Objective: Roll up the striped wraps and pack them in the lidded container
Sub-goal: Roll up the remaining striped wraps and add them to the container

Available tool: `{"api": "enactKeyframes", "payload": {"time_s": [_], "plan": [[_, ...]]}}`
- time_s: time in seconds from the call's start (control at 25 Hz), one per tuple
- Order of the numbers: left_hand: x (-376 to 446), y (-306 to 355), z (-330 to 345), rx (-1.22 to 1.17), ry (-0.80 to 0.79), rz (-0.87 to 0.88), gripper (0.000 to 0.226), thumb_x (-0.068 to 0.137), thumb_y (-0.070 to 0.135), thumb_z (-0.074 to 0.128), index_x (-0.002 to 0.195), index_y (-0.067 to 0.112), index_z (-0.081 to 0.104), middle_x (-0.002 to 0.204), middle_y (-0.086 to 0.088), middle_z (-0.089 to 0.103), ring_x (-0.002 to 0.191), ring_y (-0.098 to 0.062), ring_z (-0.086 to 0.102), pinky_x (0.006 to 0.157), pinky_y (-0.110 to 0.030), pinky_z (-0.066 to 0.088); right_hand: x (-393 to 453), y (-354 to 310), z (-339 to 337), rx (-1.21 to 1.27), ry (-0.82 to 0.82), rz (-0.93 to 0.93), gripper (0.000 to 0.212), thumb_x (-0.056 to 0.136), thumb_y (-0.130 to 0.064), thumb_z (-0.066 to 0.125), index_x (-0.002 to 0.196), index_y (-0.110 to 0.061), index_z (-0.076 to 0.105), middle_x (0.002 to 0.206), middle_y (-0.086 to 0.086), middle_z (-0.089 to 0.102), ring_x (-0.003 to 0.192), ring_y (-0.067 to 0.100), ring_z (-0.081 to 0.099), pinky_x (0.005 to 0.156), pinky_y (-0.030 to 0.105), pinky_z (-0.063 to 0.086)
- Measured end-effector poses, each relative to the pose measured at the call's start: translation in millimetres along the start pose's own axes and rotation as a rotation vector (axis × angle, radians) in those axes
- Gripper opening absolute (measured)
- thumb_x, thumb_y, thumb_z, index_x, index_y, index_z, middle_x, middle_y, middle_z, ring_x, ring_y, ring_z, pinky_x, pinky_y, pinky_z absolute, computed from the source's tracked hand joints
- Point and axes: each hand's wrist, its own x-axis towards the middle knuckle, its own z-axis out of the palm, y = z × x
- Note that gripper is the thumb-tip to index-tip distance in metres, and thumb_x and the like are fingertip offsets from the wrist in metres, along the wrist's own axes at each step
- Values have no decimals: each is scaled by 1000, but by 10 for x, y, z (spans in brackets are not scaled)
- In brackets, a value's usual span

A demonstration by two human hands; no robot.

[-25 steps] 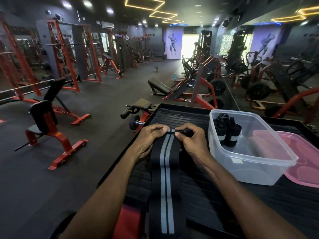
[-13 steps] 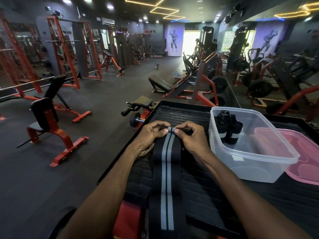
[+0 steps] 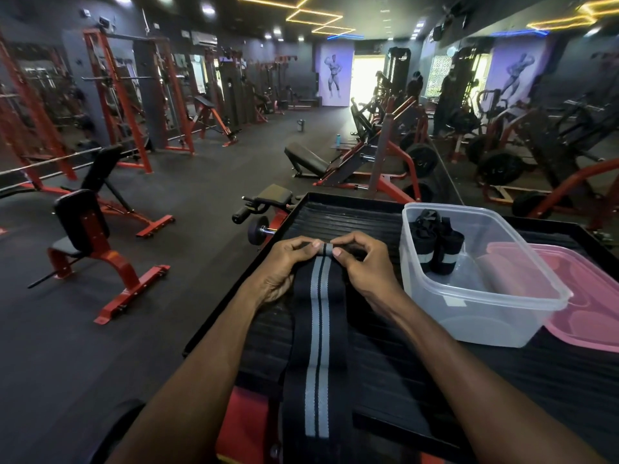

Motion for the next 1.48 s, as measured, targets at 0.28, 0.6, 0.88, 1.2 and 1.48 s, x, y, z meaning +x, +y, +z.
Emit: {"api": "enactKeyframes", "payload": {"time_s": [0.28,0.6,0.88,1.2,1.48], "plan": [[-3,2,-32,208,51,84,13,88,3,67,101,2,72,96,-10,73,91,-17,69,84,-27,56,-25,-2,15,69,-93,142,11,94,-19,65,90,-13,73,88,-4,74,78,-1,65,65,12,46],[-4,8,-15,71,39,21,23,81,23,73,93,3,74,93,-16,74,89,-26,70,87,-38,55,-18,12,14,53,-48,25,8,87,-11,73,92,-17,72,94,-6,73,92,3,66,83,17,50],[-12,-12,-2,156,6,88,27,82,17,72,104,2,72,106,-13,73,104,-22,68,97,-34,54,16,44,-18,-6,-13,10,9,85,-9,73,85,-18,72,91,-2,74,91,14,69,88,34,55],[-14,9,-19,335,64,142,19,88,-2,67,106,1,70,103,-10,73,99,-17,68,93,-28,54,9,48,-7,-54,-96,70,10,91,-22,70,97,-15,74,93,-7,72,80,2,64,80,29,52],[-9,2,-4,272,71,63,19,87,19,71,98,4,74,92,-9,75,90,-22,70,90,-41,54,-6,42,-11,-33,-27,-38,20,81,-6,76,94,-22,76,97,-8,75,96,7,69,91,28,53]]}}
